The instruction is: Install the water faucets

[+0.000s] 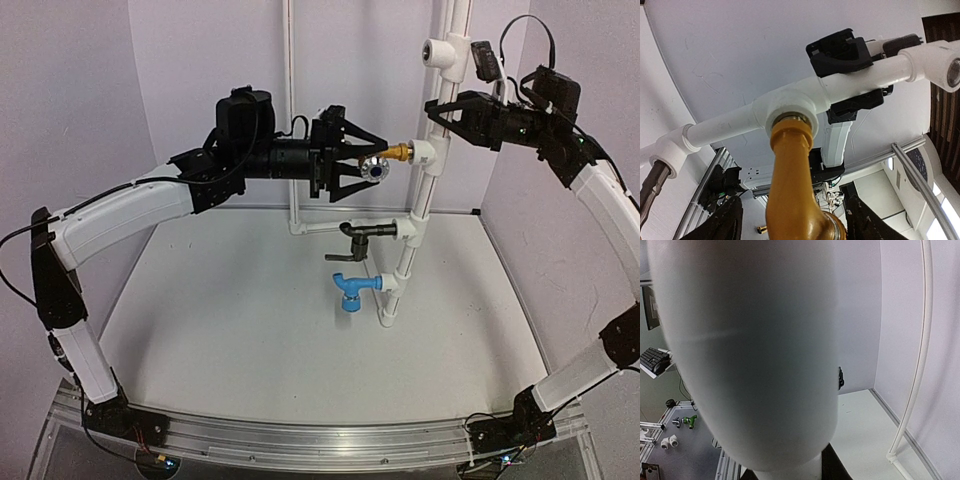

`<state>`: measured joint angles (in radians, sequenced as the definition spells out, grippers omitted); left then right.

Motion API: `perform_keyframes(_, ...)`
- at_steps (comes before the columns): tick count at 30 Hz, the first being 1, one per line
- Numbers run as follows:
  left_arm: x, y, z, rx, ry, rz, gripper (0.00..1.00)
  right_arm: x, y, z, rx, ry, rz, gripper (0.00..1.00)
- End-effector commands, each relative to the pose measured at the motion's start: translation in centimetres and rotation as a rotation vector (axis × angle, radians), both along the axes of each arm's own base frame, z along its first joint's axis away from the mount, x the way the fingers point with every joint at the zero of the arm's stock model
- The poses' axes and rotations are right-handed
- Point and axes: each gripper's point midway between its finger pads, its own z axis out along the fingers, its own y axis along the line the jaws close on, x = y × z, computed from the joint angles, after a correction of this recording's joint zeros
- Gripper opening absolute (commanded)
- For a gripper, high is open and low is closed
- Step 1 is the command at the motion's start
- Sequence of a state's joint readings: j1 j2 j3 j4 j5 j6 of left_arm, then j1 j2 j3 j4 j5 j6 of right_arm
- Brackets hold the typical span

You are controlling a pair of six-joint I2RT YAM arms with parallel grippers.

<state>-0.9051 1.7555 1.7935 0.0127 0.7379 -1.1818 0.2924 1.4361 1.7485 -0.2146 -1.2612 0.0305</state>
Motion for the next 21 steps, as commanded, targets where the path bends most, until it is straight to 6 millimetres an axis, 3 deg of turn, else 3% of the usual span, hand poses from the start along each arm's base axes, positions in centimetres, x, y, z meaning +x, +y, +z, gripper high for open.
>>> perform_keyframes(1,-0.8,0.4,1.5,-0.056,-0.12,-0.023,0.61,-1.1,-0.2,-1.4,-0.018,0.228,0.03,0.0)
perform_keyframes(5,-0.3,1.3,1.8,-0.078,-0.256,0.055,0.52,-1.2,-0.2,-1.5,-0.02,0.229,0.037,0.0)
perform_keyframes(13,0.4,2.8,0.9,0.016,-0.757,0.17,0.5,-1.4,-0.1,-1.8,-0.023,0.236,0.049,0.0)
perform_keyframes(21,1.9,2.8,-0.2,0.145,-1.27,0.179,0.47,-1.4,-0.1,-2.0,-0.025,0.24,0.055,0.0)
